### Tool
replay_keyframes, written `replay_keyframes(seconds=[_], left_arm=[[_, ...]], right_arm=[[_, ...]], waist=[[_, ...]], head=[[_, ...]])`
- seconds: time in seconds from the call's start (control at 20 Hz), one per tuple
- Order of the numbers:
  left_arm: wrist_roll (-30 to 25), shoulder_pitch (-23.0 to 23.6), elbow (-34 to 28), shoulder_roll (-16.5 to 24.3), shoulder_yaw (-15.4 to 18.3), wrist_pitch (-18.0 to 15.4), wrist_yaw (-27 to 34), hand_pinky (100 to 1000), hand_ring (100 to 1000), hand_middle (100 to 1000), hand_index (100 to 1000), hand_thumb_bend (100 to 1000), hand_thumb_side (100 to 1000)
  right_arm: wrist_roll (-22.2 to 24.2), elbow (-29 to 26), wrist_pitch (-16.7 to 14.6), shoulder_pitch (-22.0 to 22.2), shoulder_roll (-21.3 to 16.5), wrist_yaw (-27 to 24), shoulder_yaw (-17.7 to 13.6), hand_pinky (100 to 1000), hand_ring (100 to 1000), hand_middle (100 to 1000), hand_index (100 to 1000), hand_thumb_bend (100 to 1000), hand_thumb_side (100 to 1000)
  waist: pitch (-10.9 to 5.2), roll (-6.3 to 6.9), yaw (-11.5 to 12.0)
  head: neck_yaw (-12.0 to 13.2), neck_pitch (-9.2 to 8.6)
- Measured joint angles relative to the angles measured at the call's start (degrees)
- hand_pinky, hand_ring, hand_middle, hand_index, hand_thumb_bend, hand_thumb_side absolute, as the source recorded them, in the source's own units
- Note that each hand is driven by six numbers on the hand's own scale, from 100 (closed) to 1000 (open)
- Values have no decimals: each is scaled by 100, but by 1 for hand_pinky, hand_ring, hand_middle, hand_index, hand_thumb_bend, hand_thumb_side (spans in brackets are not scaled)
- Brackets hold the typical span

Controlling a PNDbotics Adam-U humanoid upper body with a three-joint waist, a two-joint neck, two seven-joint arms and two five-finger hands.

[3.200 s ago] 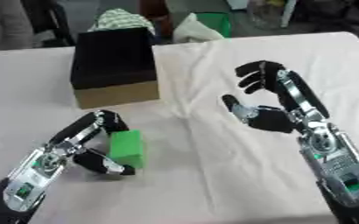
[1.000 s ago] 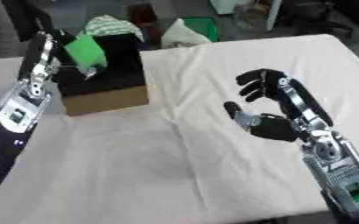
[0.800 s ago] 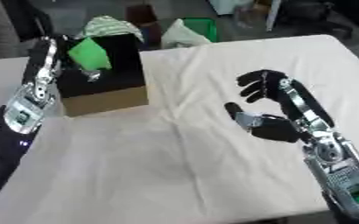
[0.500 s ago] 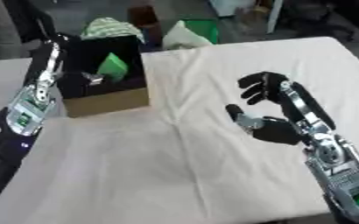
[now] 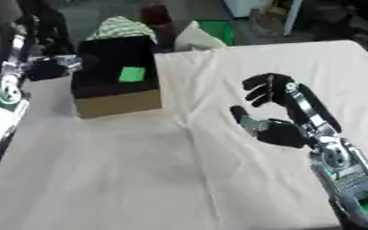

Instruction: Pick up objects on the table and place them in the box.

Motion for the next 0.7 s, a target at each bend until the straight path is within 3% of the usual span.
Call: replay_keyframes(seconds=[0.3,0.7], left_arm=[[-33,1058,-1376,239,262,111,781,563,605,619,693,946,379],[-145,2088,-1797,-179,538,128,873,555,598,613,689,913,430]], right_arm=[[-94,15,-6,42,0,-10,-27,608,644,652,747,341,235],[-275,15,-15,37,49,-96,-49,597,635,643,750,324,251]], waist=[[6,-30,124],[76,-44,229]], head=[[-4,0],[137,56]])
